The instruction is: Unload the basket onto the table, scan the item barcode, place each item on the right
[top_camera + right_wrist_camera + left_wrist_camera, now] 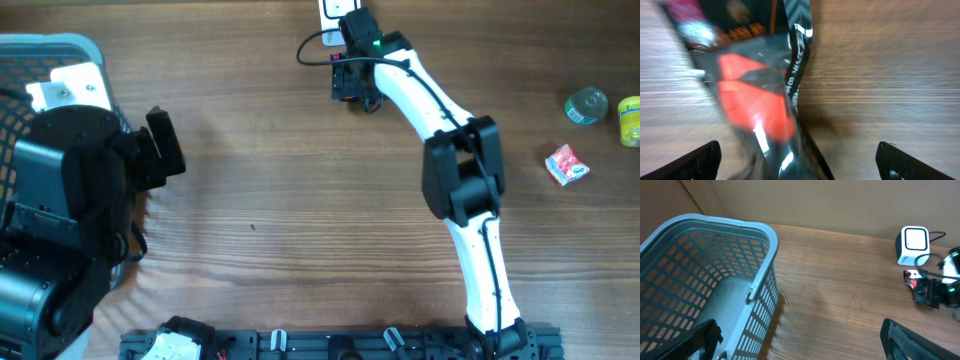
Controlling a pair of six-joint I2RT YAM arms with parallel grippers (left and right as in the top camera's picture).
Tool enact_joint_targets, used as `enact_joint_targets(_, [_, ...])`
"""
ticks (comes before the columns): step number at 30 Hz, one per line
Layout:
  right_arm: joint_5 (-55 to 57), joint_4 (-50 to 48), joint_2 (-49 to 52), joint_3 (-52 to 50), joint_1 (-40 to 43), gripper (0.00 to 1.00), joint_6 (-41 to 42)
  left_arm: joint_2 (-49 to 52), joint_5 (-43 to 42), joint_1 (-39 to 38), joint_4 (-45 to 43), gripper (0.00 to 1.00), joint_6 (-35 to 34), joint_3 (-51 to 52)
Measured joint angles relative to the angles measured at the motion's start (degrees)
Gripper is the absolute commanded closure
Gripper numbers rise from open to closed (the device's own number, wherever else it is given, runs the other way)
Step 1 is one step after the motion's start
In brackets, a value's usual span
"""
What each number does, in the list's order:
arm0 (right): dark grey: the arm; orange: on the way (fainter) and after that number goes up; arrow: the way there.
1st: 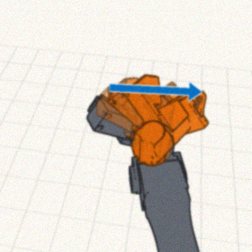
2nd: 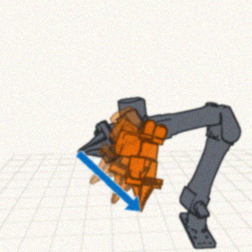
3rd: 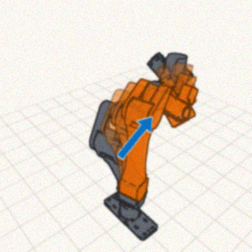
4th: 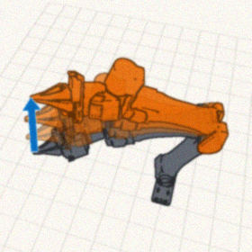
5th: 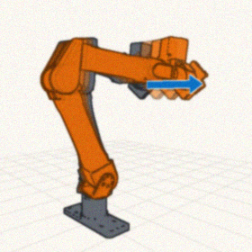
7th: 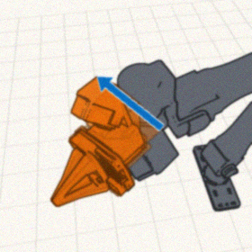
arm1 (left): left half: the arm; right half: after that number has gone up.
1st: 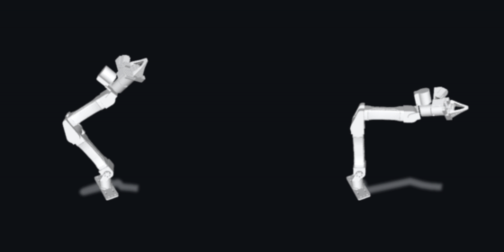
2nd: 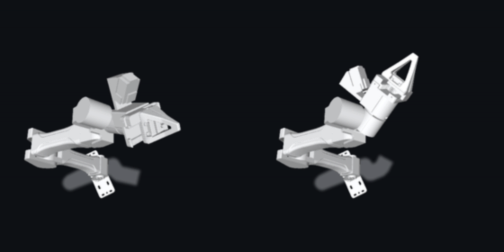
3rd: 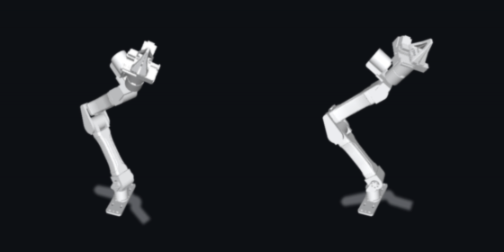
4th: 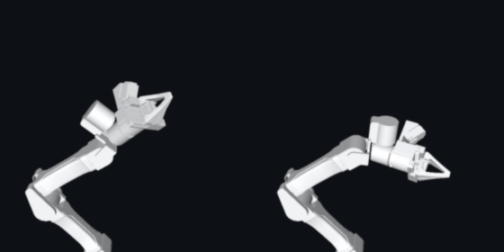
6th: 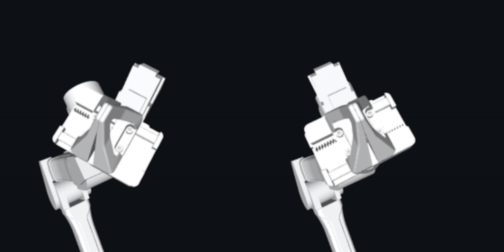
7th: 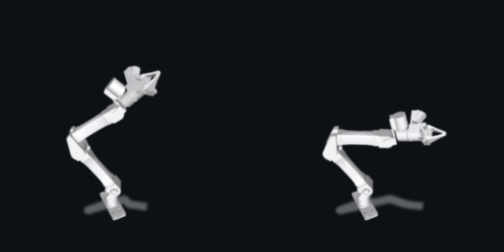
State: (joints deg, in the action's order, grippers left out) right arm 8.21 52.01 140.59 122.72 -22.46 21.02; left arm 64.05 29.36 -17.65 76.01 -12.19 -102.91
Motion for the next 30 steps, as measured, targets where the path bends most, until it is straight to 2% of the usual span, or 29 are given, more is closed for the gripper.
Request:
enact_joint_targets(4, [0.3, -2.8, -9.7, -0.4, 0.0, 0.0, -1.2, 0.0, 0.0, 0.0, 1.0, 0.0, -0.8, 0.0])
enact_joint_targets(9, [3.6, -16.1, -23.8, 0.2, 0.0, 0.0, -5.9, 0.0, 0.4, 0.0, 1.2, 0.0, -1.8, 0.0])
enact_joint_targets(12, [4.9, -23.0, -27.6, 2.0, 0.2, 0.0, -10.8, -0.3, 0.4, 0.0, 1.2, 0.0, -2.3, 0.0])
enact_joint_targets(17, [7.5, -34.6, -25.5, 2.3, 1.4, 0.0, -19.3, -1.9, 0.6, 0.0, 1.2, 0.0, -2.6, 0.0])
enact_joint_targets(19, [8.5, -42.2, -22.8, 2.2, 2.1, 0.0, -22.3, -2.6, 0.8, 0.0, 1.2, 0.0, -3.1, 0.0])
enact_joint_targets(20, [9.0, -49.9, -20.0, 1.9, 2.5, 0.0, -24.1, -3.0, 0.8, 0.0, 1.4, 0.0, -3.5, 0.0])
enact_joint_targets(23, [9.7, -56.1, -17.0, 1.5, 2.8, 0.0, -25.5, -3.6, 0.8, 0.0, 1.8, 0.0, -3.8, 0.0])
enact_joint_targets(26, [9.9, -54.2, -15.8, 1.6, 2.4, 0.0, -25.9, -3.7, 0.8, 0.0, 1.9, 0.0, -4.2, 0.0])
enact_joint_targets(30, [10.1, -38.9, -14.6, 2.4, 2.1, 0.0, -26.9, -3.6, 0.8, 0.0, 2.2, 0.0, -5.2, 0.0])
